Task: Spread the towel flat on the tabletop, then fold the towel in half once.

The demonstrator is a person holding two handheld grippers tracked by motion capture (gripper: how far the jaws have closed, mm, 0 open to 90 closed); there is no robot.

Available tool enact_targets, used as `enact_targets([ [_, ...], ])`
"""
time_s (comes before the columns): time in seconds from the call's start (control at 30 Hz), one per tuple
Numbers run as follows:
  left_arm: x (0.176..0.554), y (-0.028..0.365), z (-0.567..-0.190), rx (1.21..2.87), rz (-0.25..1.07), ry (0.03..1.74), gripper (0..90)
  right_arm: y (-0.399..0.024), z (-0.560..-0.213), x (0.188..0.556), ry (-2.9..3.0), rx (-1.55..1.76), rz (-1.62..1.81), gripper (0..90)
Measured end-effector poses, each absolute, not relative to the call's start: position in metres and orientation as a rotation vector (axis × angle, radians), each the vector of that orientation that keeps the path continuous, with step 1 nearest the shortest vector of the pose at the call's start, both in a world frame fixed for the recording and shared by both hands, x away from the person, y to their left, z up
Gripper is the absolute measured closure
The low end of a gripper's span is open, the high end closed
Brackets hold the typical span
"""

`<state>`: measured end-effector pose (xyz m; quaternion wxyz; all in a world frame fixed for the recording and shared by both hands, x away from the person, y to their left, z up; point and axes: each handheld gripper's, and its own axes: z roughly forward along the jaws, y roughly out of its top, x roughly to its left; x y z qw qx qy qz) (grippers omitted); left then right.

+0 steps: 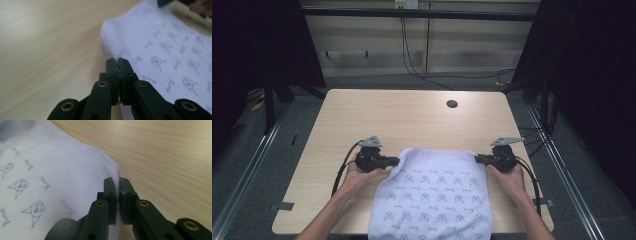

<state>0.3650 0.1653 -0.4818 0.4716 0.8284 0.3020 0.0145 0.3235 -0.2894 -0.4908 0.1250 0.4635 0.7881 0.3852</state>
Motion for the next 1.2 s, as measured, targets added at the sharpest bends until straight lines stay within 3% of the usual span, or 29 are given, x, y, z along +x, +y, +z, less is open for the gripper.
enact_targets([
  [0.27, 0.380, 0.189, -0.476, 1.990, 0.108, 0.803, 88.5, -0.289, -0.483, 0.335, 2.267, 1.364, 1.203, 86.6],
  [0.73, 0.405, 0.198, -0.480, 1.946, 0.078, 0.888, 88.6, -0.292, -0.468, 0.364, 2.196, 1.371, 1.351, 86.6],
  [1.07, 0.416, 0.203, -0.448, 1.865, 0.134, 0.873, 88.7, -0.293, -0.428, 0.383, 2.183, 1.300, 1.385, 87.2],
  [1.2, 0.430, 0.203, -0.411, 1.871, 0.231, 0.866, 89.0, -0.296, -0.404, 0.397, 2.136, 1.282, 1.405, 87.3],
])
